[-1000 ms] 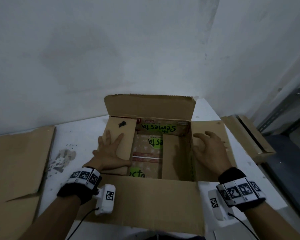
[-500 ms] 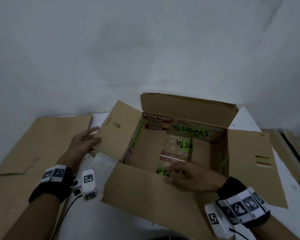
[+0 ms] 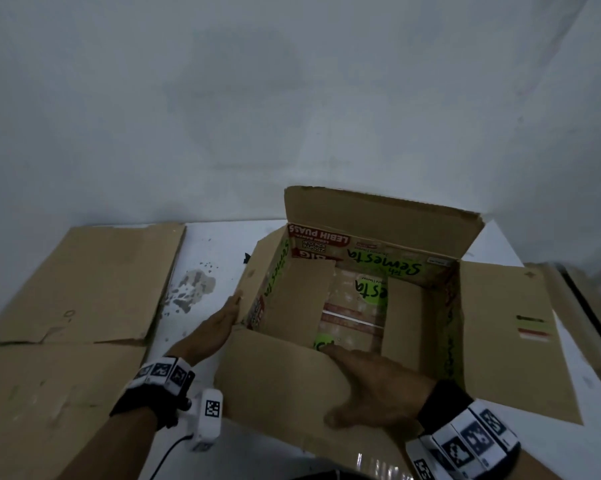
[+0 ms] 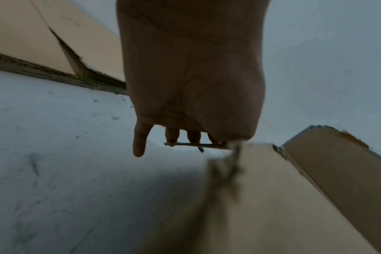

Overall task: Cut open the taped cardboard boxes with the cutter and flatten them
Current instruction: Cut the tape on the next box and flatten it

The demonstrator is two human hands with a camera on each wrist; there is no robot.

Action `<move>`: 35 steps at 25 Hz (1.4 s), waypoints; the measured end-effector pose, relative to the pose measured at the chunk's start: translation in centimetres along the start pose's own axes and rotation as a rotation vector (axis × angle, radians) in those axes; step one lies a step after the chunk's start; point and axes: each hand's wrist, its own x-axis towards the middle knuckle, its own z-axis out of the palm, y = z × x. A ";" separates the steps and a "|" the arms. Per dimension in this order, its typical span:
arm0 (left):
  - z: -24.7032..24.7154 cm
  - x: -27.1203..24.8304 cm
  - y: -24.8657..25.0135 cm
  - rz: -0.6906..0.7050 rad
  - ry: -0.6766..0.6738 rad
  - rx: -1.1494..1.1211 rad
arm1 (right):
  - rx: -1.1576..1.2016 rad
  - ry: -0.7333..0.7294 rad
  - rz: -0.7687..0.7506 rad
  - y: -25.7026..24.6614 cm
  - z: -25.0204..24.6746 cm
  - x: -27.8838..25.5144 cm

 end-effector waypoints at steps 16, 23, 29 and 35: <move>-3.0 -0.5 -0.9 -0.189 0.244 -0.582 | -0.196 0.161 0.090 0.2 1.1 0.3; -3.5 -1.1 1.7 -0.141 0.394 -0.943 | 0.121 0.276 -0.044 -1.3 -3.3 -0.6; -7.1 -0.3 1.2 -0.028 0.372 -1.170 | 0.494 0.378 -0.285 -5.4 -10.4 -4.7; -4.6 0.5 1.1 -0.122 0.202 -0.967 | 1.102 0.432 -0.565 -9.9 -14.2 -6.9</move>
